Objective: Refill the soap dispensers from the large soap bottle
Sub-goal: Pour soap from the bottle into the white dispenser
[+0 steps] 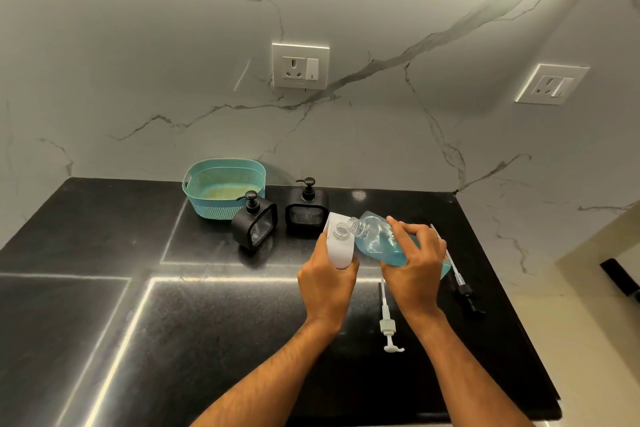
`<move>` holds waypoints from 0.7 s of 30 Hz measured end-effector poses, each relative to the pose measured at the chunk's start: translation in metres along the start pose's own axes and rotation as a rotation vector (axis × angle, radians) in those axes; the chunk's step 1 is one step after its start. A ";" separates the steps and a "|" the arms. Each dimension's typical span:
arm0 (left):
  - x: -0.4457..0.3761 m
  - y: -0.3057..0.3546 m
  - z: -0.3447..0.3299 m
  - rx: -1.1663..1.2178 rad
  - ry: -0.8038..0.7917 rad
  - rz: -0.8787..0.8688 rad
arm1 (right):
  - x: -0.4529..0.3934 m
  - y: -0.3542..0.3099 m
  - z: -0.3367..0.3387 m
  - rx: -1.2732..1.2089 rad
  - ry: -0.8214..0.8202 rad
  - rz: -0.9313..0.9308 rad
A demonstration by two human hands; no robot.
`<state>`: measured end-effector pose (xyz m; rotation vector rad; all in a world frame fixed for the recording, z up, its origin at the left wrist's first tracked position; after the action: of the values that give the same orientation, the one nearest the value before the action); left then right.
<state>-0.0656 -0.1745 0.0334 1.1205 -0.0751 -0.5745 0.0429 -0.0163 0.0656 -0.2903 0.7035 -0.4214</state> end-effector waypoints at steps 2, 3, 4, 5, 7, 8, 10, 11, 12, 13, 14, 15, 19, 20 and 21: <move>0.000 0.000 0.000 -0.010 -0.004 0.004 | 0.000 -0.001 0.001 0.013 -0.004 0.007; 0.001 0.000 -0.001 -0.013 -0.006 0.008 | 0.000 -0.002 0.002 0.025 -0.009 0.011; 0.001 -0.001 -0.001 -0.016 -0.009 0.012 | -0.001 -0.003 0.002 0.037 -0.015 0.015; 0.001 -0.001 -0.002 -0.018 -0.012 0.015 | -0.002 -0.003 0.002 0.049 -0.021 0.019; 0.001 -0.001 -0.002 -0.024 -0.017 0.017 | -0.003 -0.004 0.002 0.067 -0.030 0.021; 0.001 -0.002 -0.003 -0.027 -0.020 0.019 | -0.004 -0.005 0.003 0.075 -0.033 0.023; 0.001 -0.002 -0.003 -0.033 -0.022 0.020 | -0.005 -0.005 0.003 0.092 -0.045 0.025; 0.001 -0.002 -0.003 -0.036 -0.023 0.021 | -0.006 -0.005 0.003 0.100 -0.051 0.025; 0.001 -0.003 -0.003 -0.041 -0.024 0.022 | -0.007 -0.005 0.003 0.107 -0.056 0.024; 0.001 -0.003 -0.004 -0.045 -0.026 0.023 | -0.007 -0.005 0.003 0.111 -0.060 0.024; 0.001 -0.003 -0.004 -0.049 -0.026 0.024 | -0.007 -0.005 0.003 0.114 -0.063 0.024; 0.001 -0.004 -0.004 -0.052 -0.027 0.025 | -0.008 -0.005 0.003 0.115 -0.064 0.024; 0.001 -0.005 -0.005 -0.061 -0.035 0.022 | -0.008 -0.006 0.005 0.123 -0.071 0.023; 0.001 -0.005 -0.005 -0.063 -0.036 0.021 | -0.009 -0.006 0.005 0.126 -0.071 0.025; 0.001 -0.005 -0.005 -0.064 -0.038 0.021 | -0.009 -0.007 0.006 0.132 -0.069 0.029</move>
<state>-0.0652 -0.1721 0.0266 1.0456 -0.1006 -0.5758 0.0389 -0.0176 0.0780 -0.1695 0.6084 -0.4260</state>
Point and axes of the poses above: each hand's wrist, its own x-axis away from the middle knuckle, its own z-axis out of the back of the hand, y = z × x, the point moved 9 cm from there along -x, towards the middle knuckle, and after that the axes turned 12 degrees about -y, right-handed, at the moved point
